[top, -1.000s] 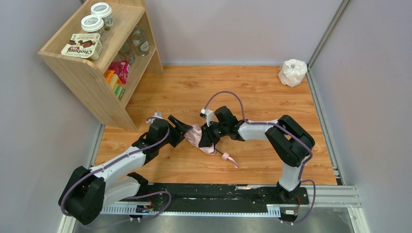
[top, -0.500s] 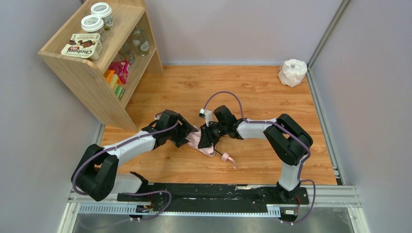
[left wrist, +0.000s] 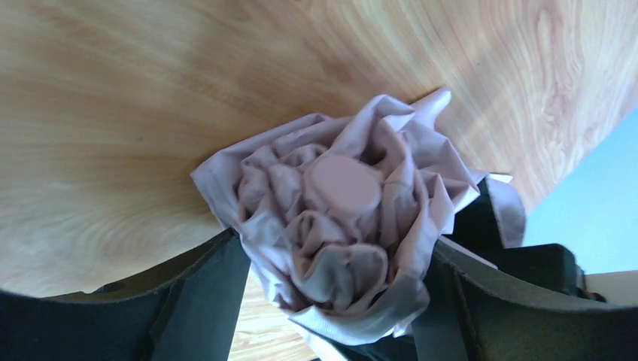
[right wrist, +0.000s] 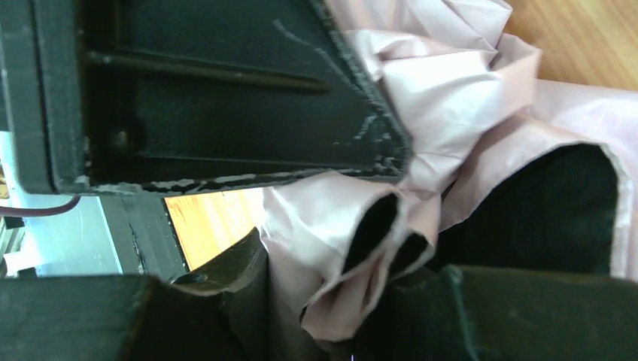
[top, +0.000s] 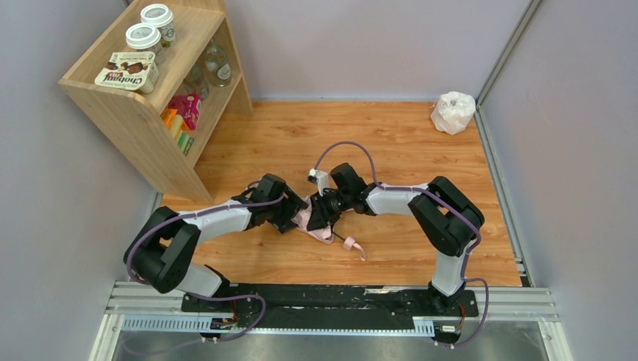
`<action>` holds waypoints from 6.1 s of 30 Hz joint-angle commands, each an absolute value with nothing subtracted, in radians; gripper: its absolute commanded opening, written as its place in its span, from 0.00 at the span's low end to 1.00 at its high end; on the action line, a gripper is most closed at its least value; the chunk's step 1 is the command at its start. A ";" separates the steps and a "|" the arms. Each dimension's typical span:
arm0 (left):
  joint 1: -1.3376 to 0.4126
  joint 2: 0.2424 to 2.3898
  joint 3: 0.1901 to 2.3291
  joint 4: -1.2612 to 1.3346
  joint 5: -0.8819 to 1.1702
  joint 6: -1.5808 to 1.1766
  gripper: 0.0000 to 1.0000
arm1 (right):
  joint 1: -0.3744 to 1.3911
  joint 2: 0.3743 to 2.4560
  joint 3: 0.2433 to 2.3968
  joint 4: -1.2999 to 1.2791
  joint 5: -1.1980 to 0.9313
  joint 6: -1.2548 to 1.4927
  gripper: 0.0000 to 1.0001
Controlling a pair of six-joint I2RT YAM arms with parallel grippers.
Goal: Put away the umbrella
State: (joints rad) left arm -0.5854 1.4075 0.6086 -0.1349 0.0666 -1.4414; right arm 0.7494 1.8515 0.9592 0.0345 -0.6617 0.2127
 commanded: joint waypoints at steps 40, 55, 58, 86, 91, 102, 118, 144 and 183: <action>-0.591 1.482 0.465 0.005 0.060 -1.463 0.00 | 1.094 1.847 1.088 -0.196 0.413 -0.069 0.73; -0.591 1.457 0.457 -0.006 0.058 -1.474 0.00 | 1.062 1.758 0.890 -0.029 0.208 -0.005 0.79; -0.591 1.444 0.460 -0.014 0.055 -1.474 0.00 | 1.057 1.789 0.936 -0.038 0.258 -0.006 0.77; -0.566 1.107 0.385 0.144 0.024 -1.371 0.77 | 0.753 1.861 0.847 0.136 -0.629 0.285 0.00; -0.566 1.176 0.416 0.166 0.028 -1.413 0.78 | 0.747 1.875 0.867 0.130 -0.630 0.279 0.00; -0.568 1.342 0.509 0.029 0.003 -1.482 0.79 | 0.747 1.859 0.880 0.109 -0.635 0.264 0.00; -0.575 1.641 0.436 0.161 -0.018 -1.471 0.28 | 0.762 1.885 0.968 0.029 -0.785 0.155 0.00; -0.584 1.499 0.460 0.034 0.041 -1.469 0.00 | 1.110 1.862 1.137 -0.253 0.427 -0.005 0.84; -0.572 1.190 0.439 0.134 0.023 -1.508 0.78 | 0.663 1.936 0.900 0.192 -0.844 0.384 0.00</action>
